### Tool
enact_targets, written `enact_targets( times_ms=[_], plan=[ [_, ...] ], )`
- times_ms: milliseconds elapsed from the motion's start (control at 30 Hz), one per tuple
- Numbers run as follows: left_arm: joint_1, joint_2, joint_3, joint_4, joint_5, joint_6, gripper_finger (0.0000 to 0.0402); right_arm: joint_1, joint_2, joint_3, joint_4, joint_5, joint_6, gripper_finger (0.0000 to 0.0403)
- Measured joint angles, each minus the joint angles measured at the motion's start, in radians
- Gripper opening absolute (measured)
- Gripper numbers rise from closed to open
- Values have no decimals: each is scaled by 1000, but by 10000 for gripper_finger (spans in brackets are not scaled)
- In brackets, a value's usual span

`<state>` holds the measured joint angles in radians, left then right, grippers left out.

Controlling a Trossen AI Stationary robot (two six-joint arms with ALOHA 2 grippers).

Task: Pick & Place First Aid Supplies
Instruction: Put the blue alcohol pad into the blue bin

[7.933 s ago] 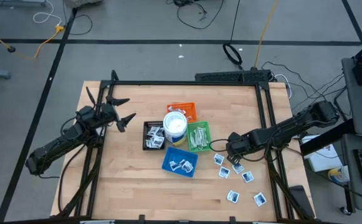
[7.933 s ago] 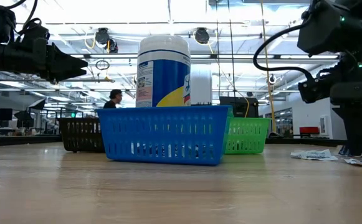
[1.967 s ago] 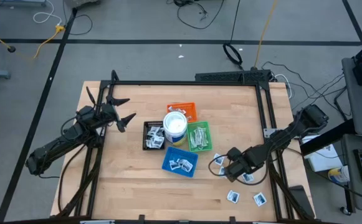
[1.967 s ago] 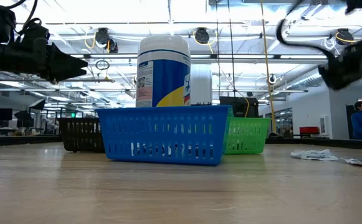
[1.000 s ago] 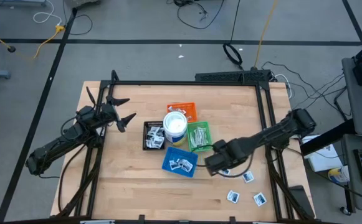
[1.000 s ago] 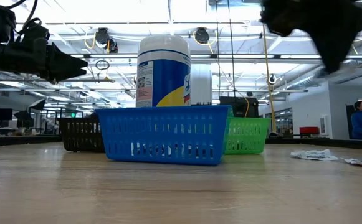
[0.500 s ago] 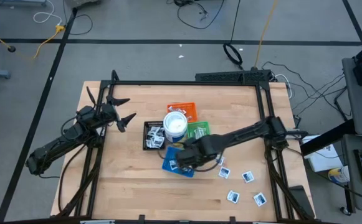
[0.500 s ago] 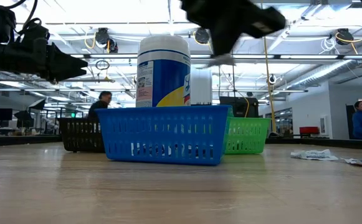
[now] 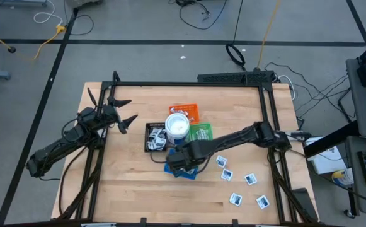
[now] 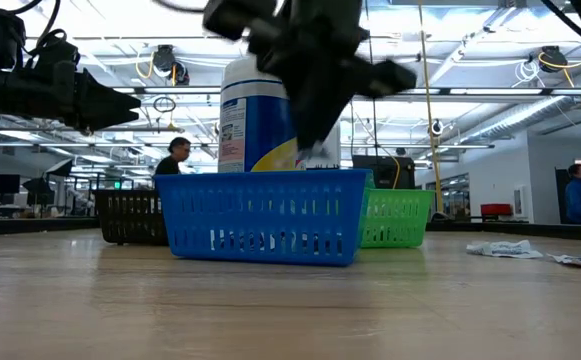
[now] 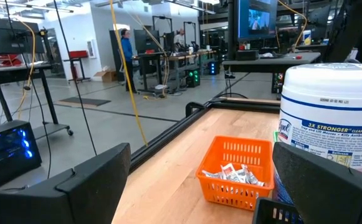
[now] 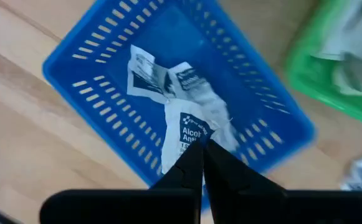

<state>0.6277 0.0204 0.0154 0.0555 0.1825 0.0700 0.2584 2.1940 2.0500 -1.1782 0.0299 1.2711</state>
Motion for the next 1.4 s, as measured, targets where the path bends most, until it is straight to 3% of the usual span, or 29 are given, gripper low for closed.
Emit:
enact_targets(
  times_ms=[433, 867, 1400],
  plan=[
    [0, 0, 0, 0, 0, 0, 397, 2, 77, -1, 84, 36, -78, 16],
    [0, 0, 0, 0, 0, 0, 397, 0, 48, -2, 76, 22, -90, 158],
    [0, 0, 0, 0, 0, 0, 397, 17, -44, -2, 33, 31, 18, 136]
  ],
)
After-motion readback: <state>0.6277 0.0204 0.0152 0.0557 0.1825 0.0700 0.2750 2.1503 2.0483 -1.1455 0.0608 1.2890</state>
